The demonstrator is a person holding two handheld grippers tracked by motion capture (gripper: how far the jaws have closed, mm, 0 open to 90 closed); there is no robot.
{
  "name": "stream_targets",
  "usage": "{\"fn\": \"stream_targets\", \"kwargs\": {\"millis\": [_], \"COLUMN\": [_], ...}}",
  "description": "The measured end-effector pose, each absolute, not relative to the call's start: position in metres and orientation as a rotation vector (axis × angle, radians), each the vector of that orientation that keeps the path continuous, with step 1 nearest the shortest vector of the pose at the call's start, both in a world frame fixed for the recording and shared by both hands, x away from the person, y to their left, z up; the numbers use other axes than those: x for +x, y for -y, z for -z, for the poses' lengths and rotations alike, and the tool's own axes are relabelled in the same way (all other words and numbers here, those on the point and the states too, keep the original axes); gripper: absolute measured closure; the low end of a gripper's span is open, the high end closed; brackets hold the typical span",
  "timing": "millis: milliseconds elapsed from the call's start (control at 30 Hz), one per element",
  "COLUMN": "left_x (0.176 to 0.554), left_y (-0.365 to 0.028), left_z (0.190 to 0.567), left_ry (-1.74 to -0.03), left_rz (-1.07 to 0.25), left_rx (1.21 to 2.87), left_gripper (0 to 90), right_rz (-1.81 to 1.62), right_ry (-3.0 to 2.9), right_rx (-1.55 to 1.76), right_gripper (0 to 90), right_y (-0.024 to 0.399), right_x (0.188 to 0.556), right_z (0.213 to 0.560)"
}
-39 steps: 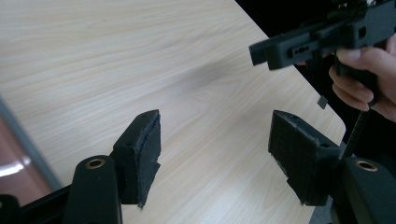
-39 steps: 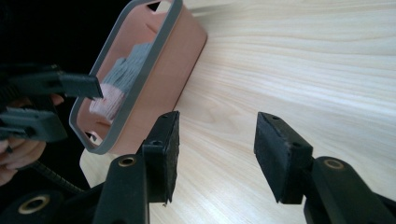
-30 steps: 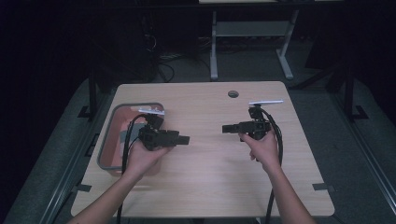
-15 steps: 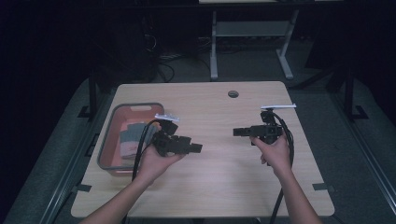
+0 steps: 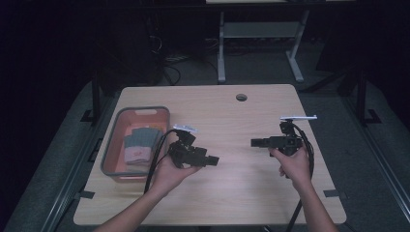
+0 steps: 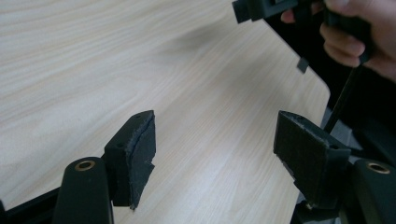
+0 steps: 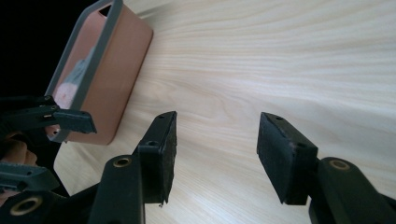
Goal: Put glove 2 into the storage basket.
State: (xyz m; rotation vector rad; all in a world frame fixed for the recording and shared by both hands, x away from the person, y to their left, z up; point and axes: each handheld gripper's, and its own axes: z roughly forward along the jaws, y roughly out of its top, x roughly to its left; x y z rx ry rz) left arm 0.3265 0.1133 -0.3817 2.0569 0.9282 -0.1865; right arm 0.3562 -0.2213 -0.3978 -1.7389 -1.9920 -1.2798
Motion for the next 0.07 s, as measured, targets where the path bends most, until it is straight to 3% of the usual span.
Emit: {"fn": "stream_targets", "kwargs": {"millis": [67], "left_x": [0.3236], "left_y": [-0.1118], "left_z": [0.3859], "left_ry": [-0.922], "left_rz": [0.193], "left_rx": [2.054], "left_gripper": [29.3], "right_rz": [1.275], "right_ry": [1.991], "right_rx": [-1.747], "right_gripper": [46.3], "right_y": [0.2259], "right_x": [0.3536], "right_z": [0.4013]}}
